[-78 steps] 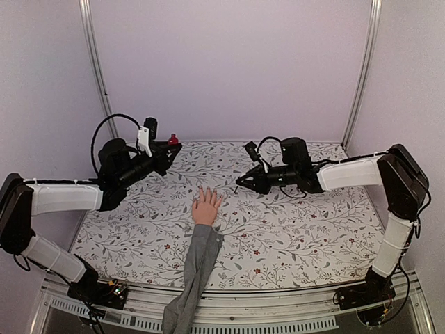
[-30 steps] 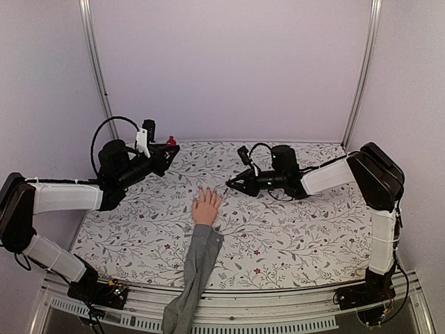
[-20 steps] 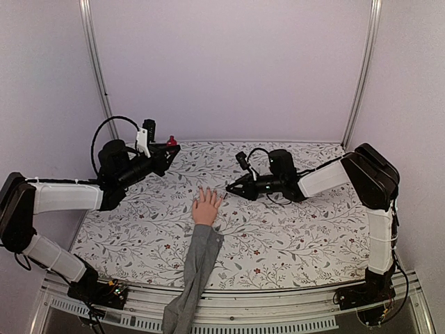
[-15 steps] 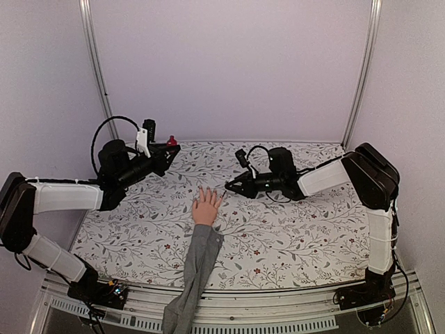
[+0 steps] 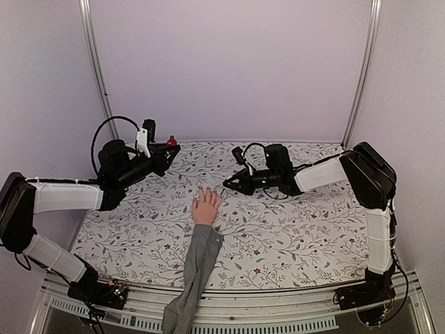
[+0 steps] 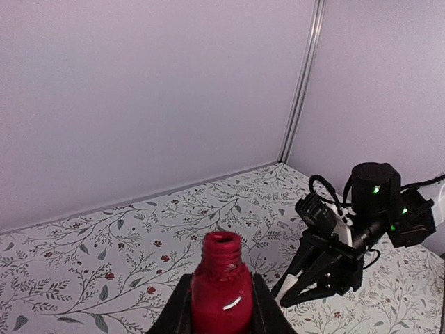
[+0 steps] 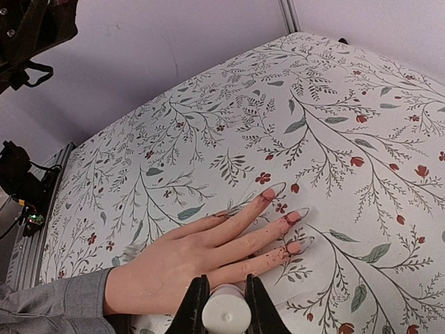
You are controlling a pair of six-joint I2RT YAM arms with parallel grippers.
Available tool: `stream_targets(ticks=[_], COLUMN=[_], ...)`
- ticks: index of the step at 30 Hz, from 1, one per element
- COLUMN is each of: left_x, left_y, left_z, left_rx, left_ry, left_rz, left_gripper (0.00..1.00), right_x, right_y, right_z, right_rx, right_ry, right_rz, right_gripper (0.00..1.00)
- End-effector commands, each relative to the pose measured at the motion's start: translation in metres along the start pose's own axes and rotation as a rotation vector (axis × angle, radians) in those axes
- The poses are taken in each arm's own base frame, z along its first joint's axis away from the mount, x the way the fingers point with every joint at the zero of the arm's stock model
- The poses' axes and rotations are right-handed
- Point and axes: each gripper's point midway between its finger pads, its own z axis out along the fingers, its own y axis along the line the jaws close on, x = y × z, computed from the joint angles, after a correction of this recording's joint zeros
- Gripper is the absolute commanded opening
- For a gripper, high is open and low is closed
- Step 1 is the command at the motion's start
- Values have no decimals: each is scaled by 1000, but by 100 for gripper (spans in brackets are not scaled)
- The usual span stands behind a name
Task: Paint the nails
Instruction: Paint the nail polish on the nail.
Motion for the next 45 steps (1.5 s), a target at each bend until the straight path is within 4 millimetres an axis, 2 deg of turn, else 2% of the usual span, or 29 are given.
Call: stream_targets(ticks=[1, 26, 36, 45], left_x=[-13, -11, -13, -13], left_y=[1, 2, 1, 2], left_z=[1, 4, 3, 2], left_rx=[4, 10, 9, 2], left_ry=[-46, -42, -50, -47], left_rz=[16, 13, 16, 24], left_gripper=[0, 0, 0, 0], right_x=[13, 12, -16, -1], right_y=[-6, -10, 4, 6], right_z=[7, 10, 8, 6], right_rx=[15, 26, -36, -46], right_ry=[41, 40, 3, 43], right_rz=[8, 4, -16, -13], right_gripper=[0, 0, 0, 0])
